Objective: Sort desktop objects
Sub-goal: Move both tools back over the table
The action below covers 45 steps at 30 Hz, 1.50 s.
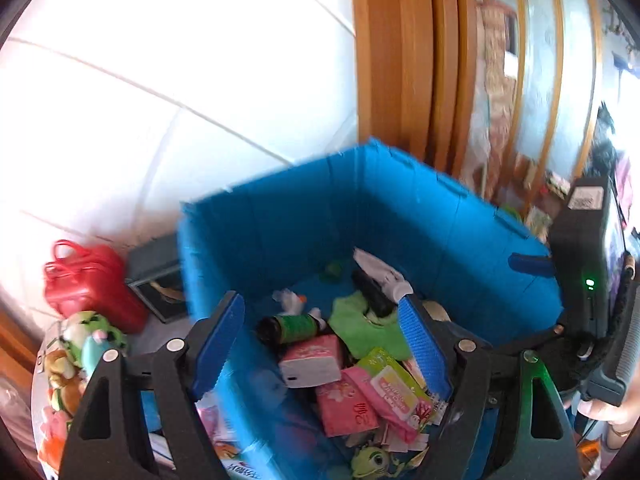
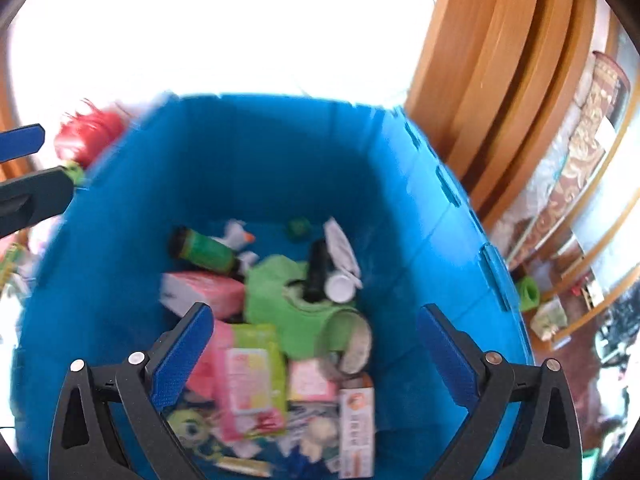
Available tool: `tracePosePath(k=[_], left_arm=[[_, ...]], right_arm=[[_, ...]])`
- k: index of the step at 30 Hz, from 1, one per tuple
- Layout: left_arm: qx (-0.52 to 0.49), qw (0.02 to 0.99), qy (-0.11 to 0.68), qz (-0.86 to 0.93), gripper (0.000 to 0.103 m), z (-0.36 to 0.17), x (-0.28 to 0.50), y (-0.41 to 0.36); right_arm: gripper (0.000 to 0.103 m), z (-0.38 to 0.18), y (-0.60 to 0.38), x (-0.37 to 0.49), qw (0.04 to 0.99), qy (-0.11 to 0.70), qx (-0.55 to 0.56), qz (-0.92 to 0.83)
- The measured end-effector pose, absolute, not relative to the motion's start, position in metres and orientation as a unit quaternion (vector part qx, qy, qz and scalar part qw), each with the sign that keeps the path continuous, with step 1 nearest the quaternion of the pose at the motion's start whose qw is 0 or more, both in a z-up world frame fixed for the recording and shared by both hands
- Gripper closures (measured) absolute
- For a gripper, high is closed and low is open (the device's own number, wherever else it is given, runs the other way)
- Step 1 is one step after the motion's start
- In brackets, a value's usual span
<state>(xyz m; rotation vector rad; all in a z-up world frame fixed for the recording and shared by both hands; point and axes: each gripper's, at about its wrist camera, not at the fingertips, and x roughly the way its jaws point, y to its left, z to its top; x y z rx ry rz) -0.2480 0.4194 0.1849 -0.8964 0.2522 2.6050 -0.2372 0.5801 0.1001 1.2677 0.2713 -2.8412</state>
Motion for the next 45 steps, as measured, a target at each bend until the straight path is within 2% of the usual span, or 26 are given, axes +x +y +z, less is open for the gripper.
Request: tracePosePath(k=[3, 5, 10, 24, 35, 39, 45], left_arm=[[-0.285, 0.177, 0.066, 0.94, 0.011, 0.191, -0.216, 0.383], [-0.263, 0.158, 0.056, 0.95, 0.007, 0.187, -0.196, 0.36], [-0.247, 0.109, 0.045, 0.962, 0.007, 0.163, -0.162, 0.302], [-0.315, -0.038, 0.024, 0.948, 0.007, 0.072, -0.109, 0.112], [-0.393, -0.135, -0.017, 0.909, 0.007, 0.006, -0.093, -0.028], [-0.419, -0.148, -0.029, 0.896, 0.007, -0.014, -0.103, -0.059], [-0.431, -0.128, -0.044, 0.892, 0.007, -0.028, -0.138, -0.076]], right_arm=[[0.0, 0.113, 0.558, -0.206, 0.029, 0.085, 0.373, -0.923], [0.0, 0.12, 0.544, -0.185, 0.043, 0.077, 0.358, -0.929], [0.0, 0.131, 0.508, -0.143, 0.068, 0.05, 0.331, -0.94], [0.0, 0.126, 0.392, -0.081, 0.124, 0.034, 0.259, -0.957], [0.0, 0.058, 0.317, -0.099, 0.109, 0.041, 0.329, -0.937], [0.0, 0.037, 0.293, -0.1, 0.07, 0.101, 0.321, -0.939], [0.0, 0.016, 0.274, -0.12, 0.095, 0.063, 0.362, -0.925]])
